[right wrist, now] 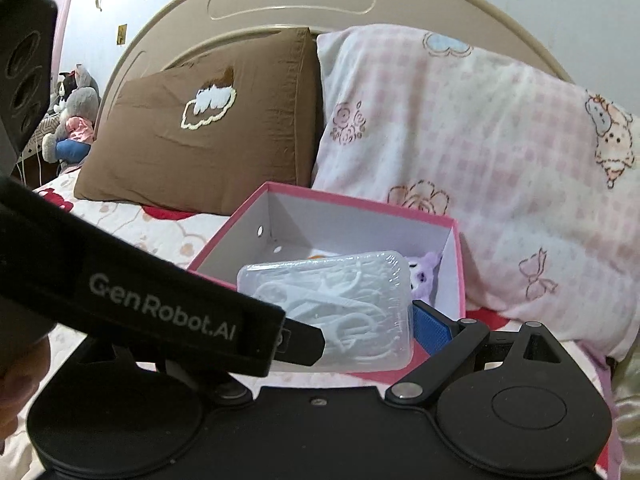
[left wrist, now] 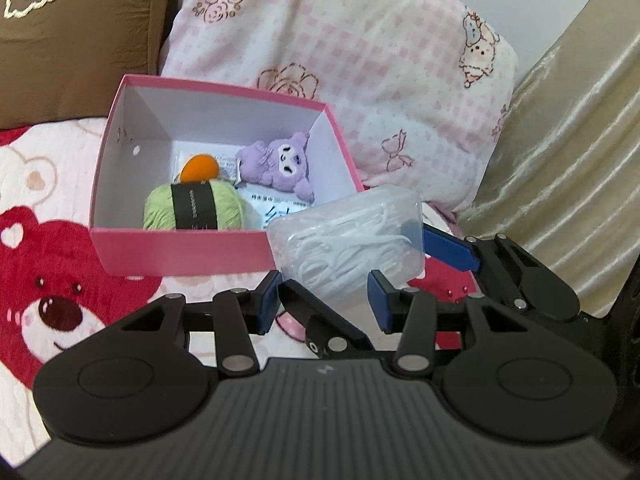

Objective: Organize objects
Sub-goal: 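Lift the floss box with the left tool and carry it over the pink box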

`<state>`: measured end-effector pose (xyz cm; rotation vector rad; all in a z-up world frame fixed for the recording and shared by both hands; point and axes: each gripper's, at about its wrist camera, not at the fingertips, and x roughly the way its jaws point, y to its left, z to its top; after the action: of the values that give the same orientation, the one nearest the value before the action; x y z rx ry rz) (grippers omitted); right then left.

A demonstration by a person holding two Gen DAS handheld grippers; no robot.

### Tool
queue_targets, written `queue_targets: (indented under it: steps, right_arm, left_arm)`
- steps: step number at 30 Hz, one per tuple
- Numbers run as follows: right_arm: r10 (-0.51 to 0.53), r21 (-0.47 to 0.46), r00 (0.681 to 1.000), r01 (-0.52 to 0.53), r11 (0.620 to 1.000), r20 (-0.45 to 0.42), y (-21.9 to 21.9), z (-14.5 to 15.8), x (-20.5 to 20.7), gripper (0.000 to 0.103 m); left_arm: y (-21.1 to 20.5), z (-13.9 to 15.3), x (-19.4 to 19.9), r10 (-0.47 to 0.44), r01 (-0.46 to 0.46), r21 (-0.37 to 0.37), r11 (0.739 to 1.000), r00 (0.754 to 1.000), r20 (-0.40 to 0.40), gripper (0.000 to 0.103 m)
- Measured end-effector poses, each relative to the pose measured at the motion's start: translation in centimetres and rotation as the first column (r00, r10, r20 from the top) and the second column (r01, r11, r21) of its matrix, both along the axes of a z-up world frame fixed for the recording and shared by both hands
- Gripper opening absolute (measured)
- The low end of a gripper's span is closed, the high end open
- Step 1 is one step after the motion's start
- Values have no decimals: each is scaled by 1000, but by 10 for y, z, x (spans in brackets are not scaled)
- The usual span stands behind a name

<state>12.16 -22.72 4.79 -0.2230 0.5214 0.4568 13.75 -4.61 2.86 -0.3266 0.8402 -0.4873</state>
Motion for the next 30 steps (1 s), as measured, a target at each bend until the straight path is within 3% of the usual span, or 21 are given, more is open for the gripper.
queue_targets:
  steps: [10,14,22,30]
  right_arm:
    - [15,-7,999,-15,1000,38,6,10,36,91]
    - [14,-28,999,-13,1000,34,12,11,61,91]
    - [-17,16,994,19,1000,-105,8,-3,126,87]
    - [-20,-19,975,16,1000,-220,12,-35,171,83]
  left_arm:
    - [6,16,47,14,-14,-6,1000,1000,26,45]
    - [5,17,79,6,-6,-9,1000,1000,-5,46]
    - [-4,-5,144,0,0,8,1000,996,-92,46]
    - [-8,-45,183,16,-16,0,1000,979,-202,50]
